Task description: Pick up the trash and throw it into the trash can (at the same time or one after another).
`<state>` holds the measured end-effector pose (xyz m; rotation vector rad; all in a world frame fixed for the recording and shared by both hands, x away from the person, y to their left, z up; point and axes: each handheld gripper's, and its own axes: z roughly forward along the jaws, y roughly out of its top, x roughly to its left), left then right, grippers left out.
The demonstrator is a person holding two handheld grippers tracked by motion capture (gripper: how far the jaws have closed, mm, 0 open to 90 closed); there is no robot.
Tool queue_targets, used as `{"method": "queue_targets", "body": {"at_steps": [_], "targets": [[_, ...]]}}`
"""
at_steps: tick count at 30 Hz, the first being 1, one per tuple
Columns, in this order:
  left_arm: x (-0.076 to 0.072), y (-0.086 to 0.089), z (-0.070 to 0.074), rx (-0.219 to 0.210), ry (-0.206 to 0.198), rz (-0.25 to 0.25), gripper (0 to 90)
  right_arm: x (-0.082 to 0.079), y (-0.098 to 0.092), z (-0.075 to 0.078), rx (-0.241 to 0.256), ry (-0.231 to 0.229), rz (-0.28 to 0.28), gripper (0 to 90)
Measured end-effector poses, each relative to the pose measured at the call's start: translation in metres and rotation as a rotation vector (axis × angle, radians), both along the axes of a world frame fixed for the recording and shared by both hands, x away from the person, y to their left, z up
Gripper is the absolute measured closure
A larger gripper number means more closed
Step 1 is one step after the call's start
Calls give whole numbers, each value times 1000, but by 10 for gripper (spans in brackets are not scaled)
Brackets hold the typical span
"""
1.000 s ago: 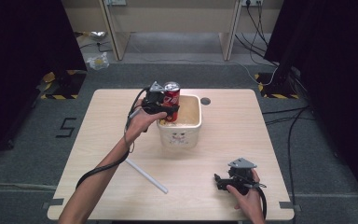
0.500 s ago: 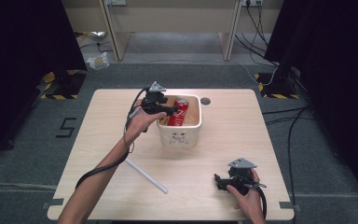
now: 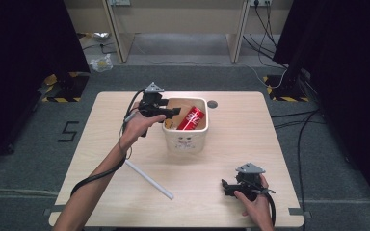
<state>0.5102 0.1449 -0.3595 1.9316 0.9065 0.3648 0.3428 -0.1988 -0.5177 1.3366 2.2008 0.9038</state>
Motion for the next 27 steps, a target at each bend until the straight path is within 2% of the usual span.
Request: {"method": "queue_targets", "body": {"at_steps": [8,9,10,15,16,22,23,27], "targets": [[-14,20,11,-25,4,-4,291,0,0,0,1,1,0,50],[-20,27,14,-43,11,-9,286,0,0,0,0,1,0,50],[-20,27,14,-43,11,-9,283,0,0,0,0,1,0,50],[-43,45,18,-39,2,-21,272,0,0,0,-2,-1,0,50],[-43,45,18,-39,2,-21,270,0,0,0,-2,-1,0,50],[-67,64,12,-57,2,-20,265,0,0,0,-1,0,0,50],[-67,64,12,-57,2,-20,264,0,0,0,-2,0,0,50],[-80,74,1,-62,11,-14,264,0,0,0,-2,0,0,50]]}}
